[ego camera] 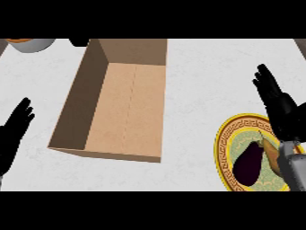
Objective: Pick the pear from the plate and place it in the cardboard box
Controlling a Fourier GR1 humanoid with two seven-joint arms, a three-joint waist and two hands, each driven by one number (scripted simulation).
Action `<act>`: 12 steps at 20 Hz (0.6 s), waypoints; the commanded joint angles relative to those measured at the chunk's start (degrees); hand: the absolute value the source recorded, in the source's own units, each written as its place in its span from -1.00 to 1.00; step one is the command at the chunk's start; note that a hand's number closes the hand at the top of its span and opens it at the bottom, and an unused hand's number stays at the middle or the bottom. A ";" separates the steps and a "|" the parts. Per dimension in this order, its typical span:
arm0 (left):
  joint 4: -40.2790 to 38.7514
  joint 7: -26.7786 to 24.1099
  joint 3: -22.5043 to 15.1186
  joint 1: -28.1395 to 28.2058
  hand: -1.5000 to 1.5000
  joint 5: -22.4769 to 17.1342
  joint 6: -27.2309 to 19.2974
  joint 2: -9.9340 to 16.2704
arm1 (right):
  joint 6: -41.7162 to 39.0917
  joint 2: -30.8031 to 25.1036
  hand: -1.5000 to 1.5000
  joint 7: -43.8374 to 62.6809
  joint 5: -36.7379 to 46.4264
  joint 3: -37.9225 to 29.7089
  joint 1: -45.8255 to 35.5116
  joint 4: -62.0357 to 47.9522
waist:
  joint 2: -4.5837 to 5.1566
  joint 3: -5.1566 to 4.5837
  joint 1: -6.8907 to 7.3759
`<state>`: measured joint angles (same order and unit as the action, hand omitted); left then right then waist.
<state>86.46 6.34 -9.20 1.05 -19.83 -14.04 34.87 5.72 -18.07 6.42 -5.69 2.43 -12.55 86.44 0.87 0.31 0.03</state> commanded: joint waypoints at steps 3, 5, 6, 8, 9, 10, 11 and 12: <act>-2.25 -0.41 2.15 -2.18 0.00 5.11 -2.10 4.18 | -20.55 -4.81 -1.00 2.90 -12.06 0.87 -0.51 -6.27 | -0.43 -0.12 1.02; -3.77 -2.00 2.07 -3.61 0.00 8.30 -3.42 5.58 | -29.96 -5.97 -1.00 5.11 -15.96 4.40 0.84 -7.87 | 0.12 -0.04 1.02; -3.76 -3.18 2.82 -3.71 0.00 9.57 -4.56 6.48 | -34.54 -7.32 -1.00 6.09 -17.79 5.51 1.25 -8.53 | 0.31 0.04 1.80; -3.24 -1.65 0.85 -3.44 0.00 7.74 -2.20 5.08 | -36.30 -18.27 -1.00 -3.56 2.58 13.33 -5.43 1.77 | -1.30 -0.61 3.72; -3.55 -1.77 0.67 -3.06 0.00 8.85 -3.02 5.30 | -40.43 -20.69 -1.00 -6.25 3.69 14.94 -2.83 0.60 | -0.56 -0.12 2.44; -4.47 -2.65 0.86 -2.87 0.00 9.64 -4.65 4.28 | -44.65 -21.91 -1.00 -9.54 2.63 15.88 1.50 -2.66 | 0.12 0.02 1.12; -5.13 -2.19 1.35 -3.67 0.00 10.12 -5.35 4.50 | -48.01 -23.03 -1.00 -15.03 -1.20 12.85 4.28 -7.29 | 0.29 0.14 0.05; -5.73 -3.33 0.60 -2.40 0.00 11.04 -5.96 3.63 | -50.67 -23.49 -1.00 -17.98 -6.98 8.32 4.70 -12.11 | 0.36 0.09 0.28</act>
<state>82.27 4.12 -8.10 -1.81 -11.17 -17.97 39.13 -33.49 -35.75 -1.83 -8.85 12.55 -11.63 81.28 0.66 0.20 1.33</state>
